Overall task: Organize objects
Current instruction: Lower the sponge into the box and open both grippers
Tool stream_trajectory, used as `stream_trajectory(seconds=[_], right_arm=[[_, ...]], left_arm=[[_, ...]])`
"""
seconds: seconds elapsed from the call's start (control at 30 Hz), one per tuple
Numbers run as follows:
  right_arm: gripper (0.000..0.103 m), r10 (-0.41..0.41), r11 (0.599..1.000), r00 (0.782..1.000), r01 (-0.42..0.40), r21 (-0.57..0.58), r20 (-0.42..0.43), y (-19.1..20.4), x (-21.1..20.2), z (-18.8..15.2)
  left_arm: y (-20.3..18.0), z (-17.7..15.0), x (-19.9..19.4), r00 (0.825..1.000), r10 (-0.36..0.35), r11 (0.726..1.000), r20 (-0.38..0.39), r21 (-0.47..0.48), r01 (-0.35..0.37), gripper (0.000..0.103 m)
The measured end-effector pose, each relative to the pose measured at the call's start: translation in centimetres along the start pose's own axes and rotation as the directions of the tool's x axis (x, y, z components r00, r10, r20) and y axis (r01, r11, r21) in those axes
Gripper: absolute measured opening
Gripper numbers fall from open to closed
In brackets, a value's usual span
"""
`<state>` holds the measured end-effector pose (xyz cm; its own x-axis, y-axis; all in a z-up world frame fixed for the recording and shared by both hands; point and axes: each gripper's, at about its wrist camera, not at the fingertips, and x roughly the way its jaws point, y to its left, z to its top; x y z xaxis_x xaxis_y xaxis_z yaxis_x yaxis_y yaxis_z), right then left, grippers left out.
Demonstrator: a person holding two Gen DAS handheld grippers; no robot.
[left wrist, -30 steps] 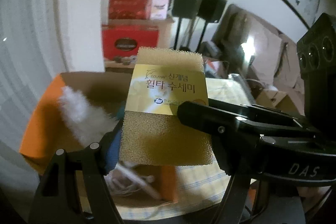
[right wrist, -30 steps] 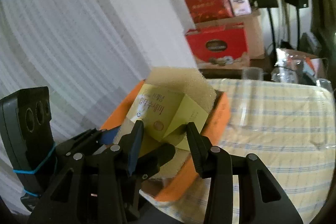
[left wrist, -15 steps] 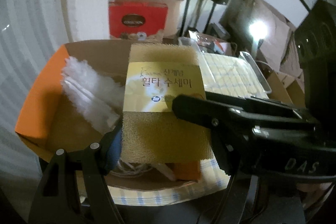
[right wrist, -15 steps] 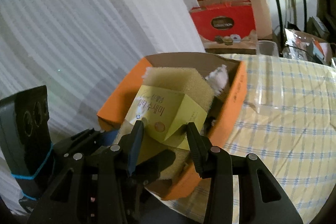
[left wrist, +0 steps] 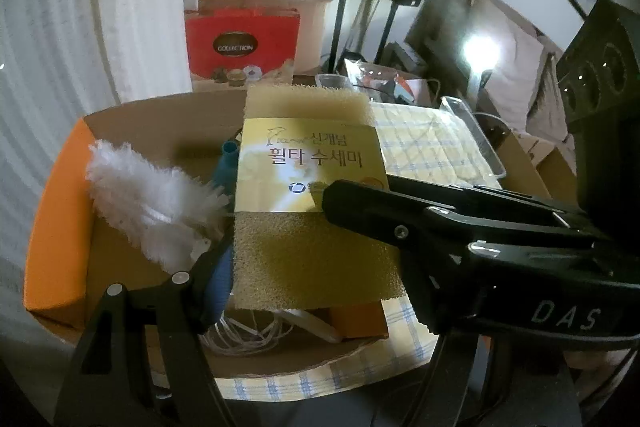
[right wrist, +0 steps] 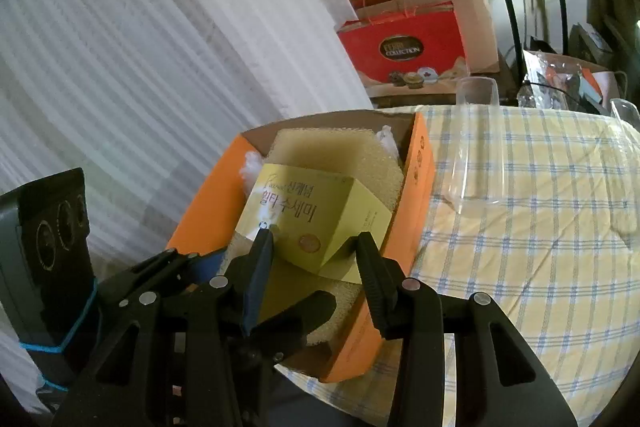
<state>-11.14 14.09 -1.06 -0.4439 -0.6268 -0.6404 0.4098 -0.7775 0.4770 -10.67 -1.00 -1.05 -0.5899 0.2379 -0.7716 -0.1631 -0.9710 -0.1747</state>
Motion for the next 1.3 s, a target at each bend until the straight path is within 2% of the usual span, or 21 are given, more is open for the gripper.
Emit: stream_trajectory(seconds=[0.17,0.37,0.77,0.93,1.3], right_arm=[[0.044,0.036,0.999,0.999,-0.036,-0.026,-0.007,1.6,0.6,0.5],[0.044,0.083,0.994,0.995,-0.086,-0.065,-0.050,5.0,3.9,1.2],[0.043,0.187,0.980,0.960,-0.196,-0.021,-0.207,9.3,13.3,1.1],[0.043,0.190,0.980,0.950,-0.200,-0.015,-0.248,10.0,15.3,0.6],[0.043,0.178,0.981,0.940,-0.191,-0.017,-0.293,10.9,17.6,0.2]], left_arm=[[1.7,0.2,-1.3,1.000,0.006,1.000,0.015,-0.010,-0.006,0.071],[5.8,0.0,-2.7,0.998,0.059,0.997,0.021,-0.049,-0.058,0.071],[14.3,-1.8,-2.1,0.984,0.164,0.981,-0.073,-0.089,-0.170,0.071],[16.3,-2.7,-1.3,0.976,0.183,0.977,-0.117,-0.087,-0.193,0.071],[18.5,-3.8,-0.3,0.973,0.164,0.973,-0.162,-0.135,-0.186,0.074]])
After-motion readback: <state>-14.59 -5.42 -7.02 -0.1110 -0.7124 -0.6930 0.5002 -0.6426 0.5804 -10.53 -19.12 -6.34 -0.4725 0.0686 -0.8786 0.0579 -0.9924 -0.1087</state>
